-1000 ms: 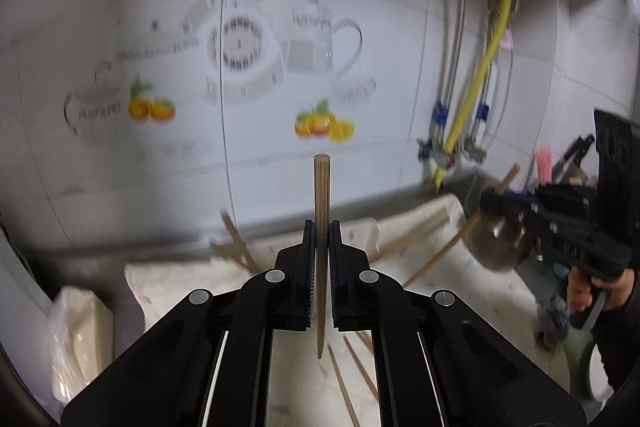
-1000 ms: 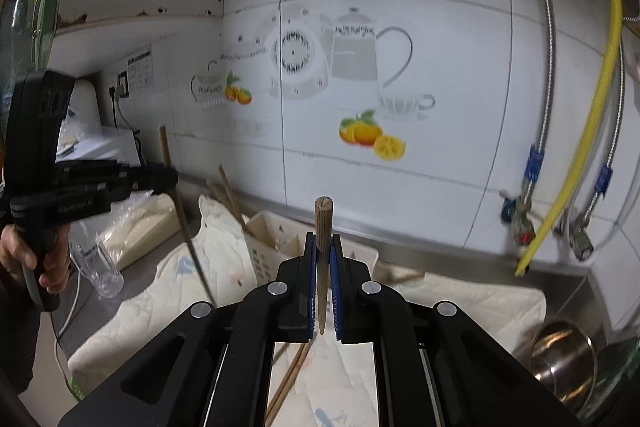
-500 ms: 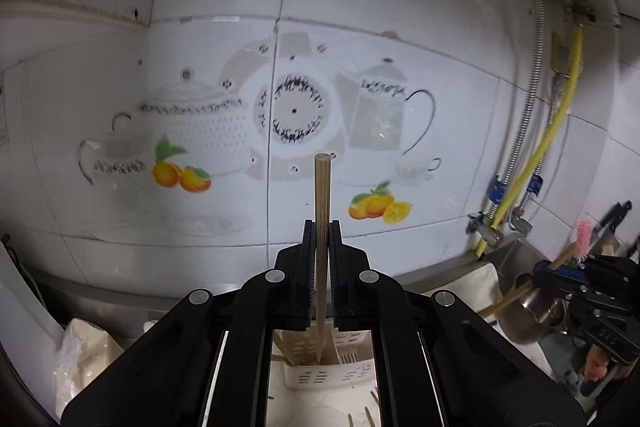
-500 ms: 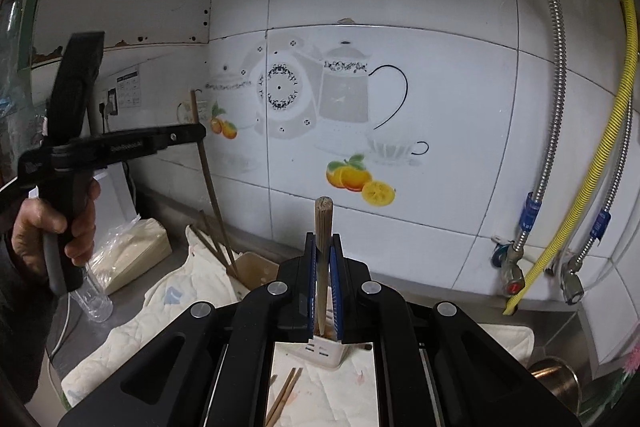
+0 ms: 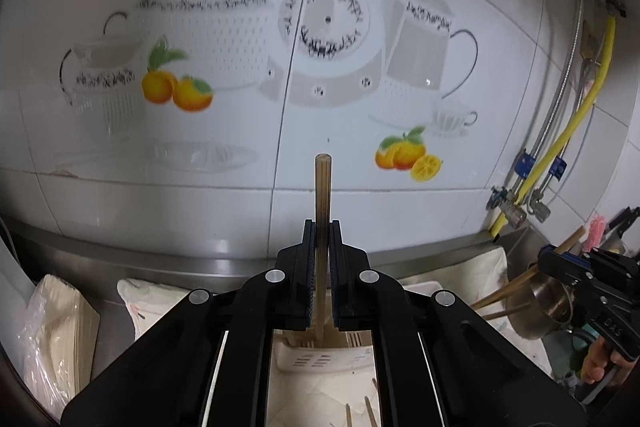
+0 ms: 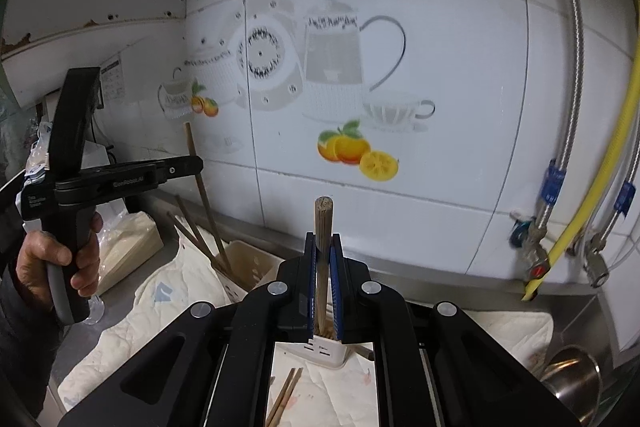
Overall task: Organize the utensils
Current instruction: 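Lift the left tool's chopstick upright into the holder while the right tool inserts its own, then open the left tool over the holder while the right tool also opens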
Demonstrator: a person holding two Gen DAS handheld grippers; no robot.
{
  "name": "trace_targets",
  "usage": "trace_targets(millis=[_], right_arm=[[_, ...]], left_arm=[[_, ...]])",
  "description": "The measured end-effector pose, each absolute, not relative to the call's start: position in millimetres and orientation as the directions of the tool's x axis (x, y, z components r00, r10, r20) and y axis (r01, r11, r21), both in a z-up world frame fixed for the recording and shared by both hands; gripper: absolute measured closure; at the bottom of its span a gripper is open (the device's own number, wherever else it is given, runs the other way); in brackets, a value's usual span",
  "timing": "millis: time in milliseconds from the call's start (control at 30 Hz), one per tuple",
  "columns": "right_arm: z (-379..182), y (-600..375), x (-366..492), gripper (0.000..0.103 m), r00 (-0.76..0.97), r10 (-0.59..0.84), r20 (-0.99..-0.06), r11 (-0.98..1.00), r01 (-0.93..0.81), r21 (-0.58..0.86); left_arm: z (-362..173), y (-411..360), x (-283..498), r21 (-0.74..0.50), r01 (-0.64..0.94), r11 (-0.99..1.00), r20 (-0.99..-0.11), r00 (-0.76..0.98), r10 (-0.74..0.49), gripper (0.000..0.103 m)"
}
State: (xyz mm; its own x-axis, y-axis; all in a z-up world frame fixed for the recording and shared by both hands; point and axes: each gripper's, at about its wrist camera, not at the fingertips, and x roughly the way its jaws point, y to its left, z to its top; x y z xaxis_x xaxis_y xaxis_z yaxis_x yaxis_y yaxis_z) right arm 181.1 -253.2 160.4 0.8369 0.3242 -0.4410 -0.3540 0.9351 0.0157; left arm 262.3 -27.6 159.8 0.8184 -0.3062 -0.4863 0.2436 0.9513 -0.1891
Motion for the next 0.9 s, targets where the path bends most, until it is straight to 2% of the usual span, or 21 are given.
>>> trace_targets(millis=[400, 467, 500, 600, 900], right_arm=[[131, -258, 196, 0.096, 0.814, 0.304, -0.496, 0.943, -0.33, 0.036], [131, -258, 196, 0.095, 0.815, 0.303, -0.494, 0.944, -0.328, 0.039], [131, -259, 196, 0.095, 0.817, 0.302, -0.492, 0.945, -0.326, 0.038], [133, -259, 192, 0.093, 0.823, 0.298, -0.483, 0.946, -0.324, 0.032], [135, -260, 158, 0.078, 0.838, 0.31, -0.45, 0.942, -0.333, 0.027]], left_arm=[[145, -32, 261, -0.173, 0.245, 0.954, -0.524, 0.797, -0.3, 0.094], [145, -31, 259, -0.175, 0.243, 0.954, -0.521, 0.799, -0.3, 0.076], [146, -31, 259, -0.174, 0.242, 0.955, -0.518, 0.802, -0.297, 0.073], [149, -30, 252, -0.174, 0.247, 0.953, -0.51, 0.805, -0.302, 0.068], [155, -20, 211, -0.173, 0.249, 0.953, -0.472, 0.828, -0.302, 0.053]])
